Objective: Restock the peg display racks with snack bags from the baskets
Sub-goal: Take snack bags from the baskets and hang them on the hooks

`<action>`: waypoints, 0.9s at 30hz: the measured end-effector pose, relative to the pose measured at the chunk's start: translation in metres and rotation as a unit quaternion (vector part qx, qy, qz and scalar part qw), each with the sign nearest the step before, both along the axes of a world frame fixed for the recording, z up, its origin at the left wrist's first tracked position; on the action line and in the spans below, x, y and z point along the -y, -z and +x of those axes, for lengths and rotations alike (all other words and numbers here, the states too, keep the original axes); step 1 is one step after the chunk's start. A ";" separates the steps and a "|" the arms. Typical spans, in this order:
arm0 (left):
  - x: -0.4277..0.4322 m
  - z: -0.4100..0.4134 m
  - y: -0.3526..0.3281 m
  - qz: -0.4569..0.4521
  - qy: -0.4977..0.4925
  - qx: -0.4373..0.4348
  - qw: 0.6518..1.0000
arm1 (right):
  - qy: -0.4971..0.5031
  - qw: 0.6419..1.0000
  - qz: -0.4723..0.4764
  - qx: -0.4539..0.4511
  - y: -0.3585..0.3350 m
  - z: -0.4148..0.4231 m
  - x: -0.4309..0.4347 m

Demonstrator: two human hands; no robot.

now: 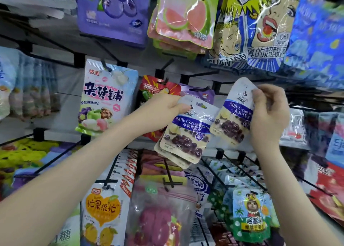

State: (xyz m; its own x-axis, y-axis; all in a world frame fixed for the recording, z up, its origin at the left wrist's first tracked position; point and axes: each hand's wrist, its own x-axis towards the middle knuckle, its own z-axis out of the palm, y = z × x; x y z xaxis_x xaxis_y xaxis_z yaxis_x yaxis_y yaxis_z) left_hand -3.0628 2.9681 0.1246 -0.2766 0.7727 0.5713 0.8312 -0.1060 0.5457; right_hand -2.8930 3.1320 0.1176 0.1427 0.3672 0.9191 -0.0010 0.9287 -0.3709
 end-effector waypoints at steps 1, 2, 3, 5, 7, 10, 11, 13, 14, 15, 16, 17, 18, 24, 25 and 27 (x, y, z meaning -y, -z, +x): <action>-0.001 0.000 0.000 0.000 0.003 0.001 1.000 | 0.016 1.000 -0.004 0.000 -0.001 0.002 -0.003; -0.002 0.000 0.001 0.000 0.007 0.004 1.000 | 0.029 0.999 -0.011 0.008 -0.003 0.004 -0.005; -0.004 -0.001 0.002 -0.001 0.010 0.006 1.000 | 0.039 0.999 -0.018 0.025 -0.005 0.007 -0.007; -0.006 0.000 0.003 -0.003 0.008 0.000 1.000 | 0.048 0.996 -0.026 0.069 -0.010 0.013 -0.010; -0.008 0.002 0.004 0.003 0.009 -0.005 1.000 | 0.041 0.994 -0.036 0.098 -0.015 0.021 -0.012; -0.012 0.005 0.006 0.014 0.012 -0.006 1.000 | 0.024 0.991 -0.060 0.115 -0.021 0.028 -0.013; -0.013 0.006 0.006 0.013 0.007 -0.008 1.000 | 0.023 0.990 -0.070 0.119 -0.022 0.029 -0.015; -0.013 0.006 0.007 0.010 0.004 -0.010 1.000 | 0.016 0.988 -0.086 0.127 -0.026 0.029 -0.018; -0.013 0.007 0.007 0.009 0.001 -0.011 1.000 | 0.006 0.987 -0.090 0.131 -0.028 0.029 -0.019; -0.013 0.007 0.007 0.005 -0.004 -0.010 1.000 | -0.004 0.987 -0.090 0.135 -0.030 0.028 -0.020; -0.012 0.006 0.008 0.002 -0.010 -0.008 1.000 | -0.010 0.986 -0.086 0.142 -0.032 0.029 -0.019; -0.010 0.005 0.009 0.001 -0.015 -0.006 1.000 | -0.015 0.985 -0.082 0.150 -0.033 0.029 -0.020; -0.009 0.004 0.011 0.001 -0.016 -0.001 1.000 | -0.016 0.983 -0.082 0.161 -0.034 0.028 -0.021; -0.004 -0.001 0.016 -0.003 -0.029 0.013 0.999 | -0.034 0.971 -0.152 0.182 -0.027 0.003 -0.041; -0.003 -0.002 0.016 0.000 -0.030 0.017 0.999 | -0.032 0.970 -0.160 0.181 -0.027 -0.005 -0.045; -0.002 -0.006 0.017 0.009 -0.030 0.026 0.999 | -0.009 0.969 -0.157 0.191 -0.027 -0.019 -0.055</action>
